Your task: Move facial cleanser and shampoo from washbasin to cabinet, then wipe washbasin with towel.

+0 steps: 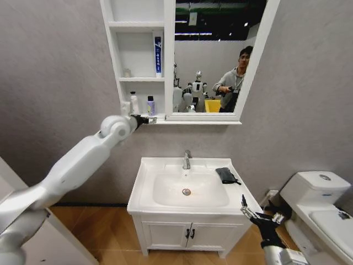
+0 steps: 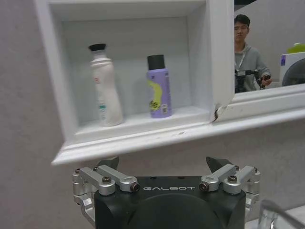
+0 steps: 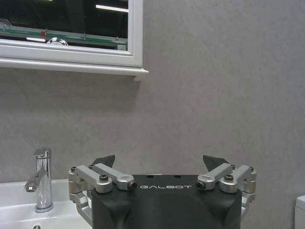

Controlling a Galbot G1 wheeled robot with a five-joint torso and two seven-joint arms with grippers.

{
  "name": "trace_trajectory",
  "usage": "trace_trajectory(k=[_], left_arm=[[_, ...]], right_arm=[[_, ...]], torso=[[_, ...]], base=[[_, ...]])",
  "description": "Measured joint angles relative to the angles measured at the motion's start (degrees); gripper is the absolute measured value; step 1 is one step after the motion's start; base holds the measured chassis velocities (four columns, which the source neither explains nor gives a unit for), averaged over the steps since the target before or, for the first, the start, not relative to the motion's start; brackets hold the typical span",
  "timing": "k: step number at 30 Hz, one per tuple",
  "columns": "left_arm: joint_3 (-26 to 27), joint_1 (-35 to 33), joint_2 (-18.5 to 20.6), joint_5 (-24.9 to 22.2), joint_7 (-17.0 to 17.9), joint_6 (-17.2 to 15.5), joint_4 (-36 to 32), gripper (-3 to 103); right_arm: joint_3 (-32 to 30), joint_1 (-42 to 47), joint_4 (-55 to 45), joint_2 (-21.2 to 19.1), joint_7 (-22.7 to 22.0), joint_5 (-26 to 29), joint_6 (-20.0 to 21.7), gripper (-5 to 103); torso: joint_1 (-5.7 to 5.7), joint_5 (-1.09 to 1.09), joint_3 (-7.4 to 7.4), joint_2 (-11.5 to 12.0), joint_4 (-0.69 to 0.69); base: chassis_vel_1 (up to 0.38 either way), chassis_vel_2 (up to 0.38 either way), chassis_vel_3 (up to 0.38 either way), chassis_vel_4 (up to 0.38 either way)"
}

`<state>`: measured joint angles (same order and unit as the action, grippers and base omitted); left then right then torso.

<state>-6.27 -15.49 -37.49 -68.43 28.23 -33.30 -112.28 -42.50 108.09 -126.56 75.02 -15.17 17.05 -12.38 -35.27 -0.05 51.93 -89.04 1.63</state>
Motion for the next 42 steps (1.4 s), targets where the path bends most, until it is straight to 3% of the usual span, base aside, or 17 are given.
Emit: trace_trajectory(k=[2,3,5,7,8,12,14,17,18,20,24,27,35,42], left_arm=[[8.51,-15.71,5.50,10.37,-4.02,5.29,-5.05,100],[8.51,-15.71,5.50,10.37,-4.02,5.29,-5.05,100],[15.66,-29.56,7.88,17.23,-5.95,10.29,-8.20,100],[24.81,-44.63,7.12,23.56,-6.49,13.38,-11.84,100],[24.81,-44.63,7.12,23.56,-6.49,13.38,-11.84,100],[34.84,-64.12,1.28,31.64,-7.43,16.37,-15.58,100],[36.94,-67.69,-0.18,33.66,-8.38,17.15,-15.98,100],[44.46,-79.37,-7.16,39.93,-14.95,20.16,-17.34,100],[44.46,-79.37,-7.16,39.93,-14.95,20.16,-17.34,100],[47.07,-85.35,-11.69,42.94,-21.81,23.36,-16.95,100],[47.01,-86.20,-13.41,42.66,-25.56,25.06,-15.38,100],[44.45,-81.22,-15.07,38.71,-28.01,25.45,-11.27,100],[44.93,-78.12,-16.07,36.60,-26.93,22.93,-11.74,100],[50.93,-81.74,-19.57,35.80,-25.09,20.69,-17.05,100]], right_arm=[[-0.11,0.26,0.45,0.15,0.05,-0.18,-0.51,100],[-0.11,0.26,0.45,0.15,0.05,-0.18,-0.51,100],[0.25,0.11,1.01,0.13,0.18,-0.76,-0.80,100],[0.89,-0.11,1.47,0.02,0.27,-1.64,-0.85,100],[0.89,-0.11,1.47,0.02,0.27,-1.64,-0.85,100],[1.87,-0.45,2.17,-0.12,0.47,-2.34,-1.20,100],[2.00,-0.59,2.33,-0.14,0.57,-2.40,-1.29,100],[2.47,-0.95,3.06,-0.12,1.11,-2.82,-1.75,100],[2.47,-0.95,3.06,-0.12,1.11,-2.82,-1.75,100],[3.10,-0.95,3.84,-0.18,1.83,-3.27,-2.26,100],[3.54,-0.93,4.55,-0.51,3.21,-3.47,-2.96,100],[4.03,-0.79,4.50,-1.20,5.29,-3.92,-3.68,100],[4.00,0.20,2.38,-1.79,7.29,-3.00,-4.15,100],[3.92,0.85,0.14,-1.91,8.80,-1.94,-4.79,100]], torso=[[0.02,0.00,-0.01,-0.01,-0.02],[0.02,0.00,-0.01,-0.01,-0.02],[0.02,0.02,0.00,-0.01,0.01],[0.02,0.05,0.00,-0.01,0.02],[0.02,0.05,0.00,-0.01,0.02],[0.01,0.04,0.00,-0.01,0.05],[0.01,0.04,0.01,-0.01,0.04],[0.01,0.05,0.01,-0.01,0.02],[0.01,0.05,0.01,-0.01,0.02],[0.01,0.07,0.00,-0.01,0.00],[0.02,0.07,0.00,-0.01,0.01],[0.00,0.04,0.01,0.00,0.06],[-0.01,0.05,0.02,0.00,0.04],[-0.01,0.05,0.02,0.00,0.03]], base=[[0.000,0.000,0.000,0.000],[0.000,0.000,0.000,0.000],[0.000,0.000,0.000,0.000],[0.000,0.000,0.000,0.000],[0.000,0.000,0.000,0.000],[0.000,0.000,0.000,0.000],[0.000,0.000,0.000,0.000],[0.000,0.000,0.000,0.000],[0.000,0.000,0.000,0.000],[0.000,0.000,0.000,0.000],[0.000,0.000,0.000,0.000],[0.000,0.000,0.000,0.000],[0.000,0.000,0.000,0.000],[0.000,0.000,0.000,0.000]])
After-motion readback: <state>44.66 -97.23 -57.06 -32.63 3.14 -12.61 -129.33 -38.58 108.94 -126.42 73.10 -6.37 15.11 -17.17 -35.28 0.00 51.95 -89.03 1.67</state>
